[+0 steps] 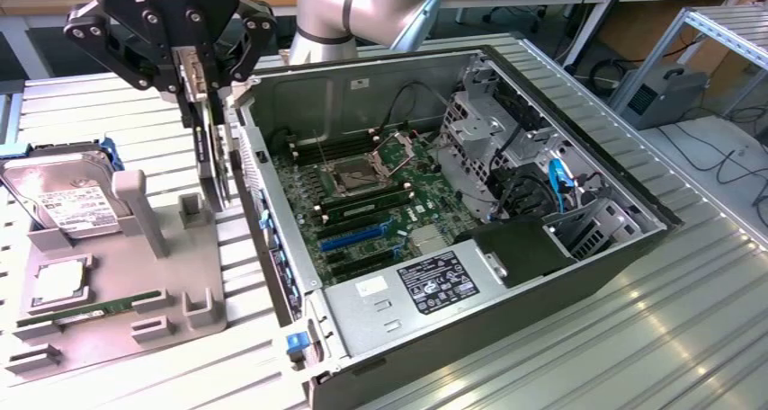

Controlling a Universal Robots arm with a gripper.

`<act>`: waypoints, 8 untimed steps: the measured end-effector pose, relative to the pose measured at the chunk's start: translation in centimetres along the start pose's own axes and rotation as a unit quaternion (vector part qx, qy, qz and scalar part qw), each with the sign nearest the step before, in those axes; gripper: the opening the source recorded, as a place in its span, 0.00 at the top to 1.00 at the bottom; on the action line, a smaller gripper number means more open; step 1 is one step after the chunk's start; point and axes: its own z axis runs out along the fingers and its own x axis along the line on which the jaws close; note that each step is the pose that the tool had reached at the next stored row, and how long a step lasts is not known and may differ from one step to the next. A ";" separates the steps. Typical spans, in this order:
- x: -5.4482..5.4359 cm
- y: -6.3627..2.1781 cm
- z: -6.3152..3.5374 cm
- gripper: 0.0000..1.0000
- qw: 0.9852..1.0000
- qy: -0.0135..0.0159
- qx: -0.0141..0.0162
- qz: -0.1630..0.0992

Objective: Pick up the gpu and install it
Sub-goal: 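Pick up the gpu and move the gpu toward the slot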

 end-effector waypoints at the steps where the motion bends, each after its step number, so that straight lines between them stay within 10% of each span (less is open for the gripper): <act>1: 0.0 0.00 0.00 0.73 1.000 0.000 0.000 0.000; 8: -0.3 0.04 0.01 0.73 1.000 0.000 0.001 0.000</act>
